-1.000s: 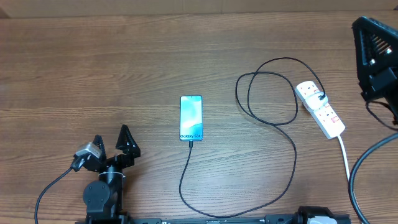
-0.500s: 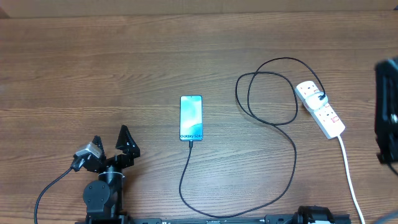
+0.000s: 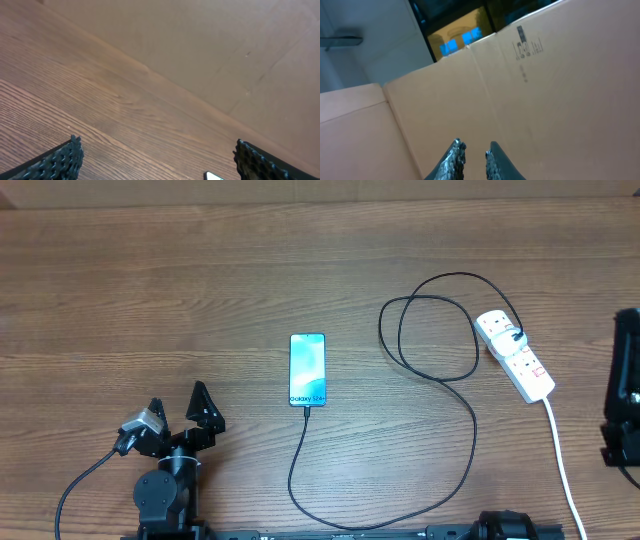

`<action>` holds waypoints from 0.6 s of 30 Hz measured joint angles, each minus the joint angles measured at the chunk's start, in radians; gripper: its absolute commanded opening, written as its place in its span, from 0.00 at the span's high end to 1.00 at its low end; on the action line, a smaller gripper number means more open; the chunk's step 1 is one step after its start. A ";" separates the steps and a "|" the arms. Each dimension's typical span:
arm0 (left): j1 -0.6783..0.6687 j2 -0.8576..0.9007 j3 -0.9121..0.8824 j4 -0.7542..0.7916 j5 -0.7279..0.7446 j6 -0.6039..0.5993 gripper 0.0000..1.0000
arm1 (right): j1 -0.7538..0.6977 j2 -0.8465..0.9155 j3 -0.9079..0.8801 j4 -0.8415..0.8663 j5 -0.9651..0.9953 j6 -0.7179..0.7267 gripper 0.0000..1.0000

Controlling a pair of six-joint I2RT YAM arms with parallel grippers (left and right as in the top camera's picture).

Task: Plug charger to phone and switch on socket

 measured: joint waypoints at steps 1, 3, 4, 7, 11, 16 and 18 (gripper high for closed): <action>0.006 0.000 0.000 0.000 0.000 0.000 0.00 | 0.000 0.000 -0.002 0.000 0.002 0.000 0.81; 0.019 0.000 0.000 0.000 0.000 0.000 0.00 | 0.000 -0.008 -0.002 0.005 0.003 0.000 0.80; 0.025 0.000 0.000 0.000 0.000 0.000 0.00 | 0.000 -0.018 -0.002 0.006 0.003 0.000 0.80; 0.030 0.000 0.000 0.000 0.000 0.000 0.00 | 0.000 -0.053 -0.002 0.010 0.003 0.001 0.77; 0.029 0.000 0.000 0.000 0.000 0.000 0.00 | 0.000 -0.107 -0.002 0.012 0.003 0.000 0.77; 0.029 0.000 0.000 0.000 0.000 0.000 0.00 | 0.000 -0.149 -0.002 0.015 0.003 0.001 0.73; 0.029 0.000 0.000 0.000 0.000 0.000 0.00 | 0.000 -0.154 -0.002 0.019 0.003 0.000 0.73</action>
